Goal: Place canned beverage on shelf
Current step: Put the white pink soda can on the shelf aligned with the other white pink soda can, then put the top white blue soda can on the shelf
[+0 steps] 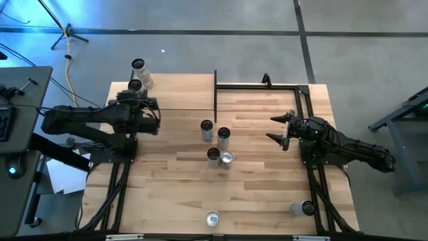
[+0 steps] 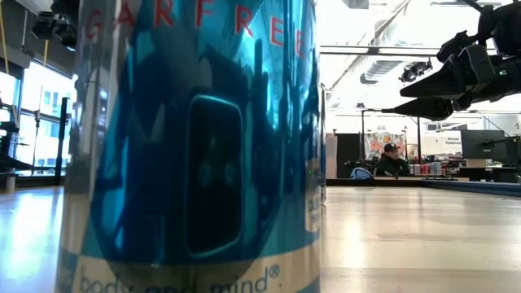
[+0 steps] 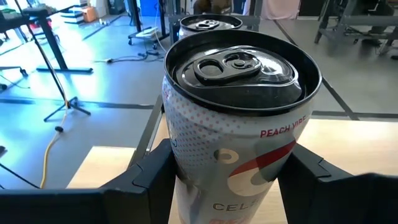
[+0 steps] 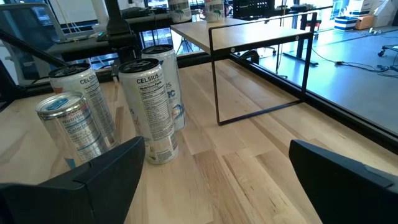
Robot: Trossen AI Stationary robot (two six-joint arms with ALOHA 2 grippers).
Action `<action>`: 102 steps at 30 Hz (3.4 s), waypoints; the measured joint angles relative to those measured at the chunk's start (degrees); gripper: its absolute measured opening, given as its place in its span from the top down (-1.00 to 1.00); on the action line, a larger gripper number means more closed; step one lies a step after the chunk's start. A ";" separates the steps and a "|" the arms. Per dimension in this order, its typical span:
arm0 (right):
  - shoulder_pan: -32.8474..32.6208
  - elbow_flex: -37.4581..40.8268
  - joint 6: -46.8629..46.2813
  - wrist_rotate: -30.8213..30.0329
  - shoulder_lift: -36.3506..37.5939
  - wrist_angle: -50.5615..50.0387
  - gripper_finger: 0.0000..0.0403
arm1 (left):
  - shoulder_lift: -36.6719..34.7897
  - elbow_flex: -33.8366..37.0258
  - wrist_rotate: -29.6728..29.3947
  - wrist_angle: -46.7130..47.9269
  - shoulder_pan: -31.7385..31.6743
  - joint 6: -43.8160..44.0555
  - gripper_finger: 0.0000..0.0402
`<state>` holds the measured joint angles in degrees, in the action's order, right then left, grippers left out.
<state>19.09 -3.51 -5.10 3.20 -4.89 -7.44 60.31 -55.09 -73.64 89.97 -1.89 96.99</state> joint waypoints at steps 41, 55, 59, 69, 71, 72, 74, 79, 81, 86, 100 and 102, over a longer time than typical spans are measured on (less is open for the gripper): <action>0.00 0.00 0.00 0.00 -0.02 0.00 -0.92 | 0.15 0.07 4.57 -12.72 -12.18 -12.46 0.08; 0.00 -0.02 0.02 0.01 -0.02 0.00 -0.92 | 0.15 -0.02 5.74 -13.65 -14.71 -14.47 0.08; 0.00 0.00 0.01 0.00 0.00 0.00 -0.92 | 0.15 -0.02 5.86 -13.66 -14.71 -13.66 0.08; 0.02 -0.02 0.00 0.00 -0.02 0.00 -0.92 | 0.15 -0.02 6.09 -13.64 -14.71 -13.10 0.04; 0.01 -0.01 0.00 0.00 -0.01 0.02 -0.92 | 0.15 -0.02 6.18 -13.64 -14.71 -13.05 -0.03; 0.02 -0.02 0.02 0.00 0.00 0.02 -0.92 | 0.15 -0.02 6.22 -13.65 -14.71 -13.04 -0.08; 0.01 -0.02 0.02 0.00 -0.01 0.01 -0.92 | 0.15 -0.02 6.29 -13.65 -14.71 -12.90 -0.19; 0.00 -0.02 0.02 0.00 -0.02 0.00 -0.92 | 0.15 0.03 7.82 -13.63 -14.49 -11.65 -0.46; 0.00 -0.02 0.00 0.00 -0.02 0.00 -0.92 | 0.15 0.03 8.43 -13.60 -14.49 -11.63 -0.54; 0.01 -0.01 0.02 0.00 -0.01 0.01 -0.92 | 0.15 0.03 9.18 -13.61 -13.68 -11.63 -0.66; 0.01 -0.01 0.00 0.00 0.00 0.01 -0.92 | 0.15 0.05 16.19 -9.76 -7.69 -6.32 -0.70; 0.00 -0.02 0.00 0.00 -0.01 0.02 -0.92 | 0.15 0.05 17.27 -8.41 -6.74 -4.43 -0.70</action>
<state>19.10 -3.53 -5.10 3.20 -4.90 -7.42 60.47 -55.05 -56.37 81.57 -8.63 92.56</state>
